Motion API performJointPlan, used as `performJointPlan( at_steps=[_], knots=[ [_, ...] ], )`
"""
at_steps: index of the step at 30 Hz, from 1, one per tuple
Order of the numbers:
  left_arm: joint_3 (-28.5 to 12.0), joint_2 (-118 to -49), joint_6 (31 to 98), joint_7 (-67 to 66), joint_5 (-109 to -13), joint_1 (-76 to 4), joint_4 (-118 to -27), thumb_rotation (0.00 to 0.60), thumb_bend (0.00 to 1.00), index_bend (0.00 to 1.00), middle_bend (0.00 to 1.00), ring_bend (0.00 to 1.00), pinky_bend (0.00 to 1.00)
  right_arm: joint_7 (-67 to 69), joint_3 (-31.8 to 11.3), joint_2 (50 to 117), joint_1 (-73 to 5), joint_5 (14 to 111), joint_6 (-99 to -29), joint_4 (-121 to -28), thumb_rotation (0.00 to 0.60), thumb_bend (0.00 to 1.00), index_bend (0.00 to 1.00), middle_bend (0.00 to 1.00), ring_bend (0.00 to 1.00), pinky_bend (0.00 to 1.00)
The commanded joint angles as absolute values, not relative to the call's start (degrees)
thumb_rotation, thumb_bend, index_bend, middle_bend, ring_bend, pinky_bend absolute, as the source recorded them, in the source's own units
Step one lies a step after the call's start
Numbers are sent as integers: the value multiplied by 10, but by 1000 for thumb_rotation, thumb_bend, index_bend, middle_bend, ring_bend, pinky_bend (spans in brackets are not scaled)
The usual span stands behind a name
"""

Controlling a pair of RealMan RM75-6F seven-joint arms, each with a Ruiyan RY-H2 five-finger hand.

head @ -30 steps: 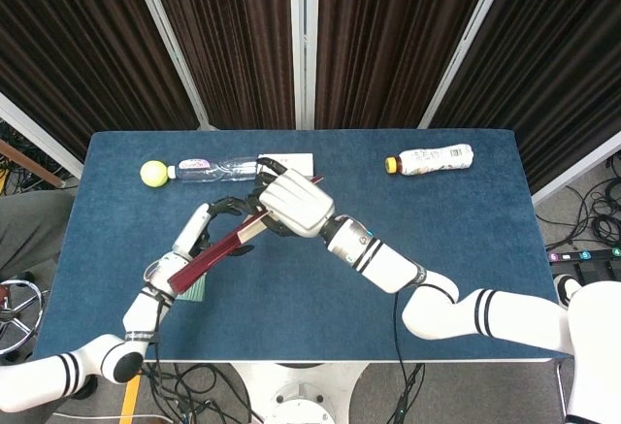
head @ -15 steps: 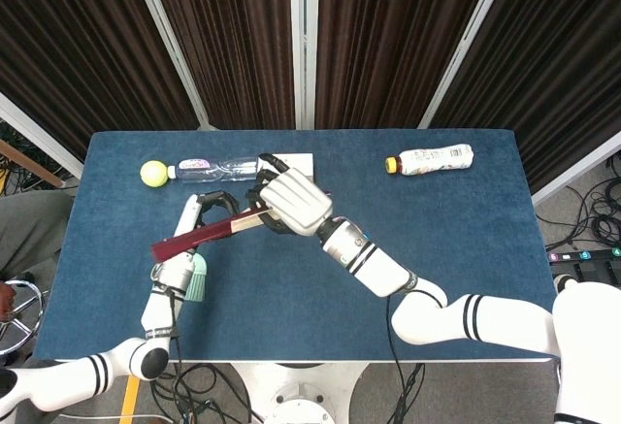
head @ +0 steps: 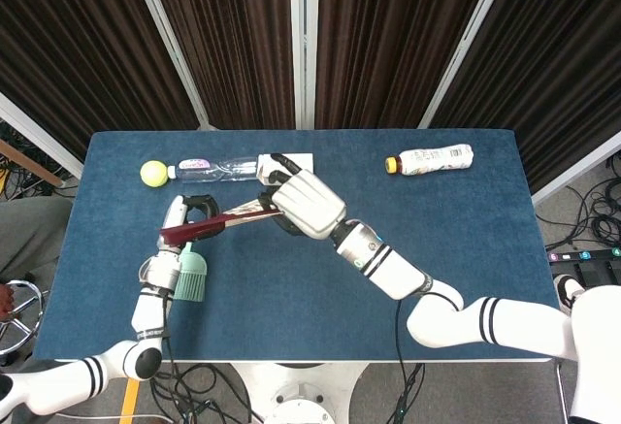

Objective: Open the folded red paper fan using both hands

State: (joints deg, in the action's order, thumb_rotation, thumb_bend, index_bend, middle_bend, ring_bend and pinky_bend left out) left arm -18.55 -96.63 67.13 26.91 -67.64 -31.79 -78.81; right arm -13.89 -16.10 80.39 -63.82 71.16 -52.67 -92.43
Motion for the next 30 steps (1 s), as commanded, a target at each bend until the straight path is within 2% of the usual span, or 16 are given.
performJointPlan(
  at_steps=[1, 7, 17, 24, 30],
  knots=[
    [-168, -932, 691, 153, -673, -307, -794, 600, 392, 776, 726, 556, 535, -172, -142, 775, -615, 735, -553, -951, 600, 826, 733, 582, 293, 79],
    [-167, -918, 736, 7, -664, -303, -796, 600, 394, 752, 704, 555, 535, -242, -114, 740, -571, 776, -612, -997, 600, 853, 708, 582, 298, 66],
    [-163, -915, 781, -188, -651, -309, -816, 600, 392, 728, 695, 553, 535, -393, -82, 683, -525, 777, -641, -1082, 600, 853, 690, 581, 297, 39],
    [-164, -926, 803, -258, -651, -314, -826, 600, 391, 719, 690, 554, 535, -438, -76, 675, -506, 782, -655, -1107, 600, 853, 686, 580, 296, 18],
    [-160, -928, 810, -266, -662, -313, -834, 600, 386, 709, 683, 553, 535, -443, -73, 671, -490, 795, -665, -1115, 600, 853, 674, 573, 296, 13]
  ],
)
